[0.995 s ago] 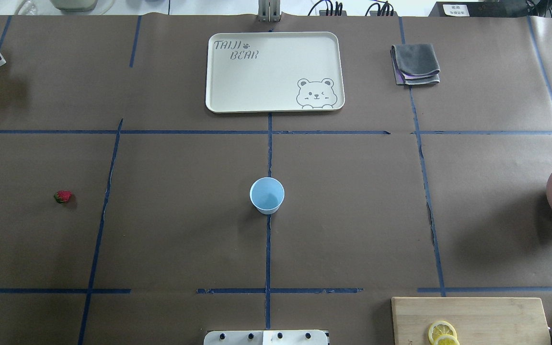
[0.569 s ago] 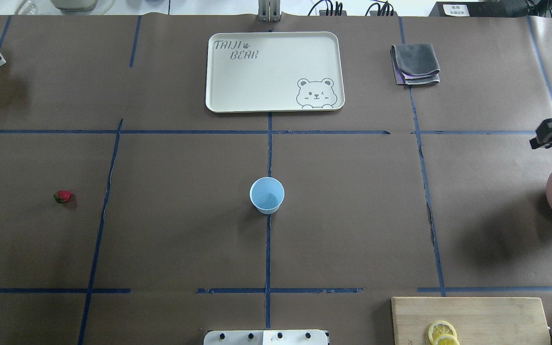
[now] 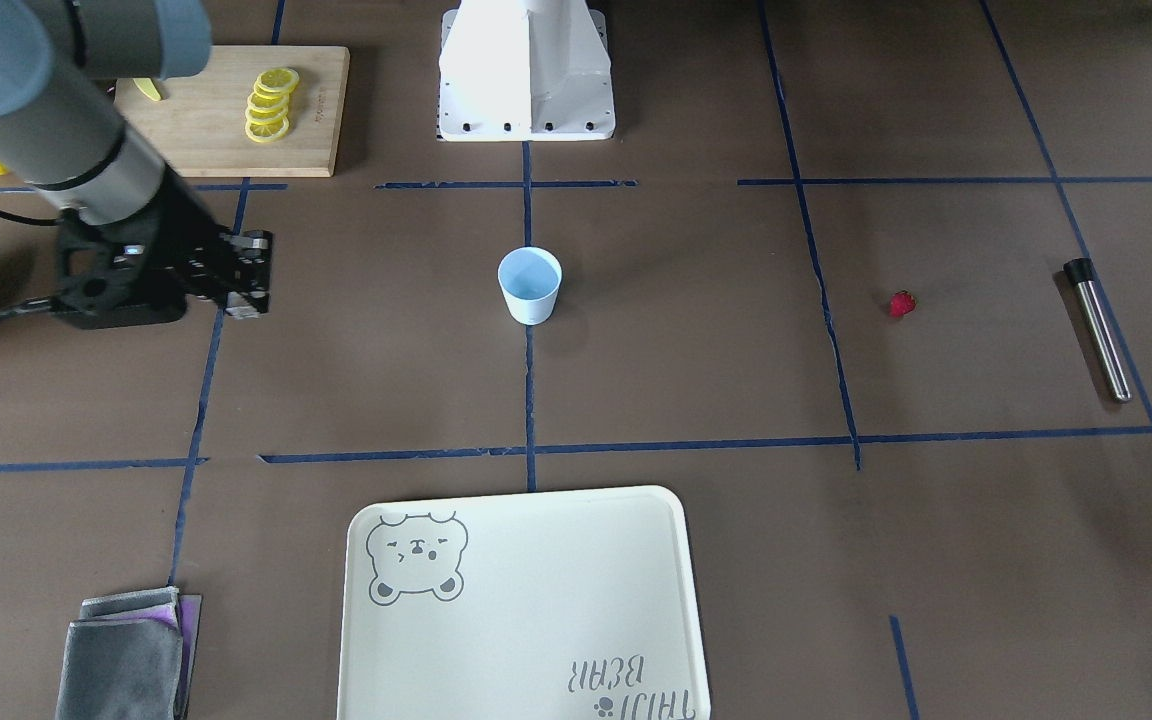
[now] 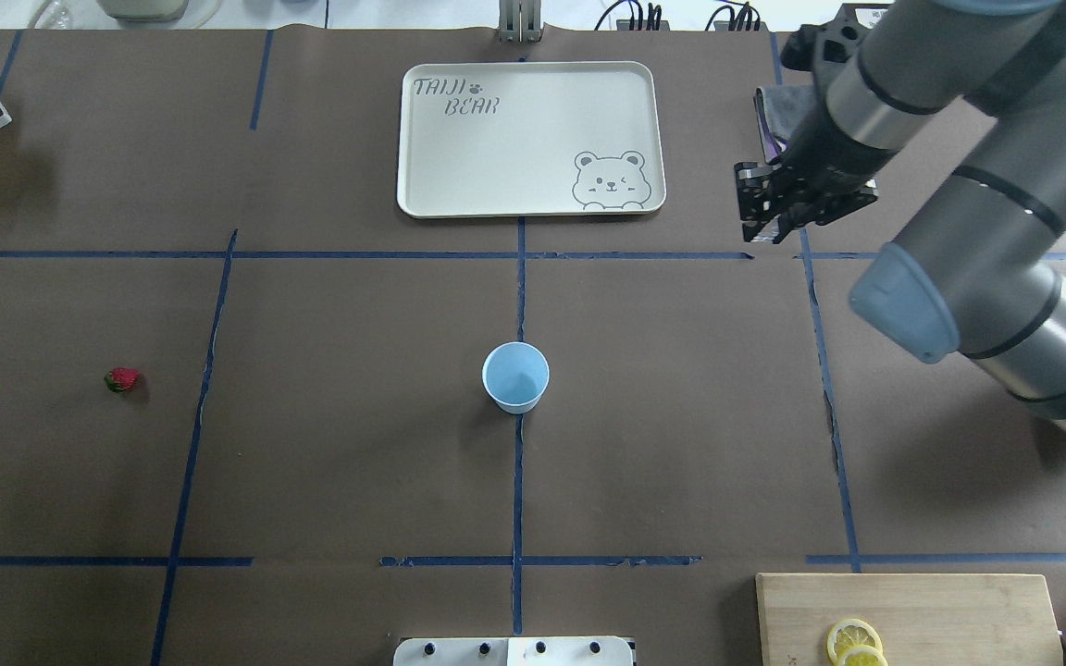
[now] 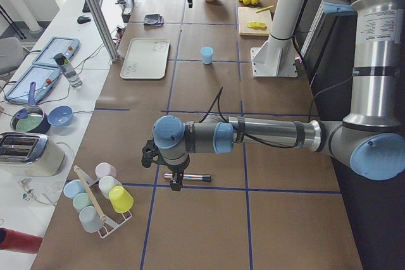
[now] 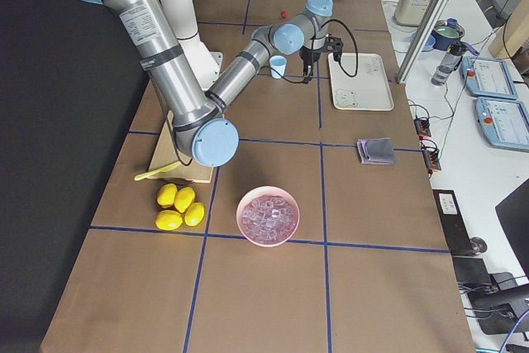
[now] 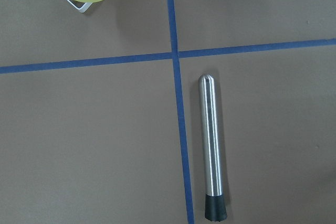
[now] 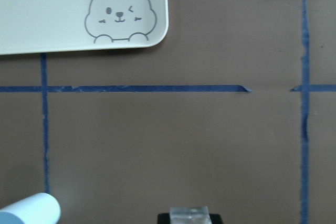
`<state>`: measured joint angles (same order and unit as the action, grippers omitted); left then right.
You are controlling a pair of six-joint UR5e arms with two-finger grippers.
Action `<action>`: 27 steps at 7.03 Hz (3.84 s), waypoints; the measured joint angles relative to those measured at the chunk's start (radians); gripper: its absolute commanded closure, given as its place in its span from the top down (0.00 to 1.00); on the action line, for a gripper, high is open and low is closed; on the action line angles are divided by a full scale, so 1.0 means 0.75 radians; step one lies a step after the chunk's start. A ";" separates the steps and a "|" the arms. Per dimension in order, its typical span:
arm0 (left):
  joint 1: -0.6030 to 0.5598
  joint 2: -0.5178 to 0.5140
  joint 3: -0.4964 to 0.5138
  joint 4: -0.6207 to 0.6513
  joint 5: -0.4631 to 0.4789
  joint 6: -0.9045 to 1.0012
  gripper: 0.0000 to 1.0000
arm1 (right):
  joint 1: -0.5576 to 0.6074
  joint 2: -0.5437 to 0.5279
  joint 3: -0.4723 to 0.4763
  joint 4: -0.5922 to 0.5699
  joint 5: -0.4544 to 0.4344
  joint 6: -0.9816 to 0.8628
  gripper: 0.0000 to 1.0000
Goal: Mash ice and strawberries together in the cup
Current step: 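Carry the ice cube with the right gripper over the blue cup, then lower the right gripper into the blue cup and release the ice, then move the empty right gripper back to the ice bowl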
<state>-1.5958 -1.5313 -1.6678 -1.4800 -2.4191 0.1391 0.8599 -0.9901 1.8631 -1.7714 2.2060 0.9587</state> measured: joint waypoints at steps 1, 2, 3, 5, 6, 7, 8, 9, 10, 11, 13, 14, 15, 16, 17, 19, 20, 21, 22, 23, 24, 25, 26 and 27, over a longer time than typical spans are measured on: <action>0.001 -0.001 -0.001 0.000 0.000 -0.011 1.00 | -0.101 0.125 -0.071 -0.004 -0.069 0.116 0.01; 0.003 -0.001 -0.002 0.000 0.001 -0.025 1.00 | -0.194 0.226 -0.144 -0.004 -0.135 0.203 0.01; 0.004 -0.001 -0.001 0.000 0.002 -0.032 1.00 | -0.290 0.310 -0.223 0.018 -0.211 0.285 0.01; 0.005 -0.002 0.003 0.000 0.003 -0.034 1.00 | -0.404 0.401 -0.360 0.109 -0.301 0.386 0.01; 0.005 -0.003 0.004 0.000 0.003 -0.035 1.00 | -0.424 0.415 -0.385 0.126 -0.318 0.401 0.01; 0.005 -0.003 0.004 0.000 0.003 -0.035 1.00 | -0.433 0.415 -0.392 0.129 -0.323 0.409 0.02; 0.005 -0.003 0.004 0.000 0.002 -0.036 1.00 | -0.444 0.412 -0.396 0.127 -0.324 0.414 0.02; 0.005 -0.004 0.005 0.000 0.002 -0.036 1.00 | -0.454 0.406 -0.398 0.125 -0.323 0.416 0.02; 0.005 -0.004 0.005 0.001 0.002 -0.036 1.00 | -0.462 0.397 -0.397 0.124 -0.320 0.418 0.03; 0.005 -0.004 0.006 0.001 0.001 -0.036 1.00 | -0.466 0.390 -0.394 0.122 -0.317 0.425 0.08; 0.005 -0.004 0.007 0.002 0.000 -0.036 1.00 | -0.476 0.386 -0.390 0.116 -0.312 0.444 0.42; 0.005 -0.004 0.007 0.002 0.000 -0.036 1.00 | -0.479 0.386 -0.390 0.116 -0.310 0.448 0.68; 0.005 -0.005 0.007 0.002 0.000 -0.036 1.00 | -0.481 0.386 -0.388 0.116 -0.309 0.449 0.94; 0.005 -0.005 0.007 0.002 0.000 -0.036 1.00 | -0.483 0.384 -0.384 0.116 -0.309 0.450 0.99; 0.006 -0.006 0.007 0.002 0.000 -0.036 1.00 | -0.483 0.383 -0.381 0.116 -0.310 0.451 0.99; 0.005 -0.006 0.006 0.001 0.000 -0.036 1.00 | -0.478 0.376 -0.320 0.086 -0.312 0.451 0.99; 0.006 -0.007 0.005 0.000 0.000 -0.034 1.00 | -0.446 0.351 -0.226 0.034 -0.318 0.445 0.99; 0.007 -0.008 0.005 0.000 0.000 -0.034 1.00 | -0.389 0.293 -0.121 -0.005 -0.325 0.431 0.99; 0.007 -0.010 0.003 0.000 0.000 -0.034 1.00 | -0.323 0.198 -0.012 -0.022 -0.329 0.383 0.99; 0.007 -0.011 0.002 0.000 0.000 -0.034 1.00 | -0.245 0.071 0.104 -0.028 -0.325 0.259 0.99; 0.007 -0.011 -0.001 0.000 0.000 -0.035 1.00 | -0.162 -0.083 0.219 -0.027 -0.314 0.091 0.99; 0.007 -0.012 -0.005 0.000 0.000 -0.035 1.00 | -0.079 -0.227 0.298 -0.020 -0.290 -0.059 0.99; 0.007 -0.011 -0.007 0.000 0.000 -0.036 1.00 | 0.019 -0.361 0.344 -0.011 -0.242 -0.227 0.99; 0.006 -0.011 -0.010 0.000 0.000 -0.036 1.00 | 0.129 -0.488 0.366 0.005 -0.180 -0.403 0.99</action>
<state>-1.5916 -1.5392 -1.6751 -1.4800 -2.4191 0.1120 0.9569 -1.3564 2.1372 -1.7679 2.0709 0.6566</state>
